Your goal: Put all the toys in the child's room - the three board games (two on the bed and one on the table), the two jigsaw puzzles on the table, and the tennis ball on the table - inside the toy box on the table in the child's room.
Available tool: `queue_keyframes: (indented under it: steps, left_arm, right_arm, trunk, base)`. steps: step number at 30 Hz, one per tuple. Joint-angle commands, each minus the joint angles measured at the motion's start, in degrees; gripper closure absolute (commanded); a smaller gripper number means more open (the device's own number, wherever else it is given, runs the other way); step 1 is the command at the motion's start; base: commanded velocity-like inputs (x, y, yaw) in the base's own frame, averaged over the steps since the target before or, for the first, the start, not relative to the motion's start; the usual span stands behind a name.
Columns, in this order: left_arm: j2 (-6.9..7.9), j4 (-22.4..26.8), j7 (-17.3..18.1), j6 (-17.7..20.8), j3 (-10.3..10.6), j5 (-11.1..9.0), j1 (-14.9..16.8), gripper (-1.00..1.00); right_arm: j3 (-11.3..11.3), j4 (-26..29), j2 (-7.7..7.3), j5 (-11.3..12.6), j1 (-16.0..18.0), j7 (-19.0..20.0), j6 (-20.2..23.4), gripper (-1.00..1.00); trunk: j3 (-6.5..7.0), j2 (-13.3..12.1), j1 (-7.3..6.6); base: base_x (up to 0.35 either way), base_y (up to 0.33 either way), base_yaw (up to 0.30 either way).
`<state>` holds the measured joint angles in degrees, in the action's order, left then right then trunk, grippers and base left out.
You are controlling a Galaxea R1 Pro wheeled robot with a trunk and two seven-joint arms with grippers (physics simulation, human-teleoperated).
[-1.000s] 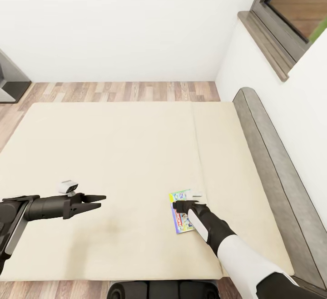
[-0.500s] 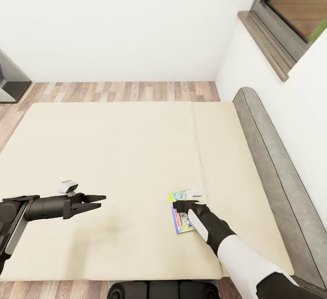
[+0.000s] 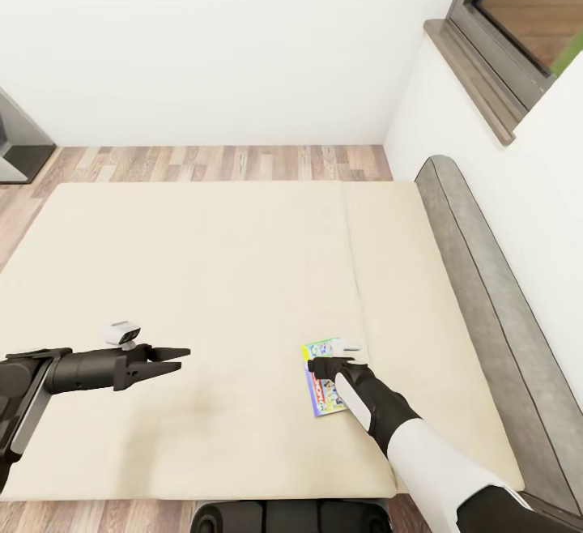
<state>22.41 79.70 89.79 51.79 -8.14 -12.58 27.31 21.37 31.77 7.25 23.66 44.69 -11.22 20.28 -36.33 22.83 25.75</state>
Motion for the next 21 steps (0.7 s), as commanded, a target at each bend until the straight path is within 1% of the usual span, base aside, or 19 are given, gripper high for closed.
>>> queue_keyframes:
  steps: [1,21]
  left_arm:
    - [0.02,0.01,0.21,0.62,0.00,0.02,0.02,-1.00]
    - [0.00,0.01,0.21,0.67,0.05,0.02,0.02,-1.00]
  right_arm:
    - [0.36,0.13,-0.05,0.60,0.04,-0.56,0.19,-1.00]
    - [0.10,0.05,-0.13,0.60,0.05,-0.65,0.21,-1.00]
  trunk:
    - [-0.09,0.09,0.03]
    - [-1.73,0.09,0.03]
  base:
    - [0.000,0.000,0.000]
    - [0.000,0.000,0.000]
